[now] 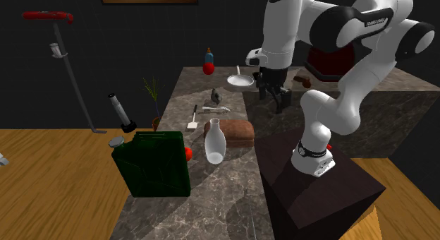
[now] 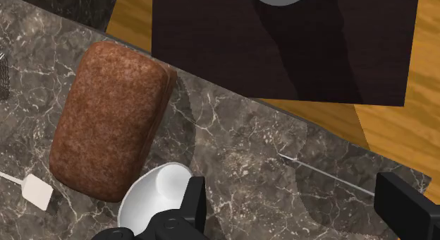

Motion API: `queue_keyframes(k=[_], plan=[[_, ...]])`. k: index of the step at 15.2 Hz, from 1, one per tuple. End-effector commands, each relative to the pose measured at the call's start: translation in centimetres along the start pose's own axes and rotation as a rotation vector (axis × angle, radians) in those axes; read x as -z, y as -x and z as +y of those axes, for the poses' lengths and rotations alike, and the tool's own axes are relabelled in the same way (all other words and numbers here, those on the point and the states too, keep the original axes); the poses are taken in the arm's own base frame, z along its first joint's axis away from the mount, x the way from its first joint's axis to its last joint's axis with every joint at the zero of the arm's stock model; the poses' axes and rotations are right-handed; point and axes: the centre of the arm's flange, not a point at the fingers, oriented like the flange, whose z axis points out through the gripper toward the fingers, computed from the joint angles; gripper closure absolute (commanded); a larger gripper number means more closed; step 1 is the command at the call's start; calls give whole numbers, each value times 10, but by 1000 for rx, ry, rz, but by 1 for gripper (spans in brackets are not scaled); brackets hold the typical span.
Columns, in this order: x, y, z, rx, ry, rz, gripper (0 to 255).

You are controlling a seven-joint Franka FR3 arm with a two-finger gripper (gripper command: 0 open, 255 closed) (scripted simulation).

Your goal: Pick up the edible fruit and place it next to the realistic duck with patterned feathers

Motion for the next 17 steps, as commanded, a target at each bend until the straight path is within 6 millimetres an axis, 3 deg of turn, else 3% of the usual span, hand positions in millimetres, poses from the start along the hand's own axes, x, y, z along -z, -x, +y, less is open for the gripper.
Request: queue_keyframes(k=[1, 17], plan=[[0, 0, 0, 0, 0, 0, 0], [-134, -160, 52, -24, 150, -82, 0]])
